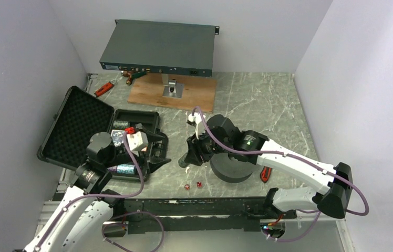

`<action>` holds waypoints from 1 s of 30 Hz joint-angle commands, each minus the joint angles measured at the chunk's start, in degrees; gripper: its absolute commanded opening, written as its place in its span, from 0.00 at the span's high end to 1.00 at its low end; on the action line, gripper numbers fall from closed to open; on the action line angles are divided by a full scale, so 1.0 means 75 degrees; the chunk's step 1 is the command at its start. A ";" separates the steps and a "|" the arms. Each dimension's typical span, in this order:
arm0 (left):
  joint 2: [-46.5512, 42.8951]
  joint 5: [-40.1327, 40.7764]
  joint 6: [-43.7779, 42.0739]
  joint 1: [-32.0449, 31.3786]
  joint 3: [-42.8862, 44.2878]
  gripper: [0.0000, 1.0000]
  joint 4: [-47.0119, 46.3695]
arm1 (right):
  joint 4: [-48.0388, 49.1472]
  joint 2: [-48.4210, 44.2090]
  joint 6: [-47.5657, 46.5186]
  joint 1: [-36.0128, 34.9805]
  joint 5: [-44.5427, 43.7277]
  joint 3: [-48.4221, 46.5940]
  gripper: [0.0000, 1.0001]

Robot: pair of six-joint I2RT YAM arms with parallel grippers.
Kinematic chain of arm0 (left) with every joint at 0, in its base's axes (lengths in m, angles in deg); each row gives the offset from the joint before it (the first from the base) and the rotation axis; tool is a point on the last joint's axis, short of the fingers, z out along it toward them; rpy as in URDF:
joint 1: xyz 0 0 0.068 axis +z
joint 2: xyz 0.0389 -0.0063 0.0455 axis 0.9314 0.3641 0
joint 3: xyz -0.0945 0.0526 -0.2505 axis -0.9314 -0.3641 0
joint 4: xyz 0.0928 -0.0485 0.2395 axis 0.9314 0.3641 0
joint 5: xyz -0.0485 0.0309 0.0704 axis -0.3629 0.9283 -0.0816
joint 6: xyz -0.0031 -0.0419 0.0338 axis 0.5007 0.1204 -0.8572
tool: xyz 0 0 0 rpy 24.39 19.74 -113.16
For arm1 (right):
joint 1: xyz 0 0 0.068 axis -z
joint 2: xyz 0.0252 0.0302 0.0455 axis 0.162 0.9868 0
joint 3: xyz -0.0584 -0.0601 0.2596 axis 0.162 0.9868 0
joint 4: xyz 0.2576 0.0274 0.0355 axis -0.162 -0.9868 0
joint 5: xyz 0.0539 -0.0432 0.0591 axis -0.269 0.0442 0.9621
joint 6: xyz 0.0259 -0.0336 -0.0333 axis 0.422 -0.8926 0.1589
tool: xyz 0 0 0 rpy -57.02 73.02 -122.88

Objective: Pack up texas hold em set

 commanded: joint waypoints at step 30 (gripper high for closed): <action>0.1456 0.2505 -0.0274 -0.2372 0.0263 0.19 -0.0638 | 0.0880 0.0105 0.0253 0.0029 0.0372 -0.1467 1.00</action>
